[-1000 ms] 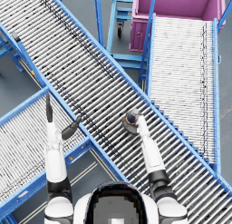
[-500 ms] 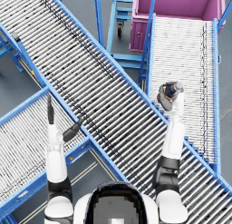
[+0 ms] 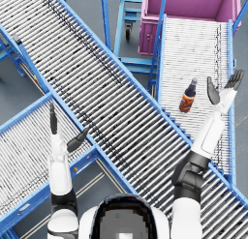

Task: Pick up the oil and place it on the left assembly line, put the cola on the right, and keep Sprite still

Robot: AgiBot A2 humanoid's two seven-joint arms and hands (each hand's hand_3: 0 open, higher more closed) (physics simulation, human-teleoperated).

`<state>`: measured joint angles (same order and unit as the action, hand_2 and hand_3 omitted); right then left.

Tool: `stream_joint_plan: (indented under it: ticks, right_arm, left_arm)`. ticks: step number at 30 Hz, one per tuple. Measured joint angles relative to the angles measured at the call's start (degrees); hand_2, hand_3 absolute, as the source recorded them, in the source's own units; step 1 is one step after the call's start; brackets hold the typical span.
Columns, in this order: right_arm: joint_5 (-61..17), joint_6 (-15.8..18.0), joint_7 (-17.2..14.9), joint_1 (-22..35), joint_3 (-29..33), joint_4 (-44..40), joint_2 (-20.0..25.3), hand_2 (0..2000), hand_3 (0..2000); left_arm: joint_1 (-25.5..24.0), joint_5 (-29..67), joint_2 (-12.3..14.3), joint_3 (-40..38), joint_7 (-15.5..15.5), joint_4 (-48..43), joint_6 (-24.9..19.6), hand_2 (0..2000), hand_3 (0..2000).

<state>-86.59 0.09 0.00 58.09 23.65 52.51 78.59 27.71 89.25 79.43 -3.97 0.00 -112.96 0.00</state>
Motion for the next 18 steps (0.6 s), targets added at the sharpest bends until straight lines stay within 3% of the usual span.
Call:
stream_joint_plan:
  ticks: [8, 18]
  right_arm:
    - [-0.05, -0.08, 0.0, -13.18, -6.38, 29.23, 4.14, 0, 0]
    - [-0.07, -0.08, 0.0, -25.04, -10.17, 42.29, 7.05, 0, 0]
  left_arm:
    - [0.57, 0.0, 0.09, 0.13, 0.0, -0.3, 0.0, 0, 0]
    - [3.25, 0.0, 0.06, 0.53, 0.0, 1.9, 0.0, 0, 0]
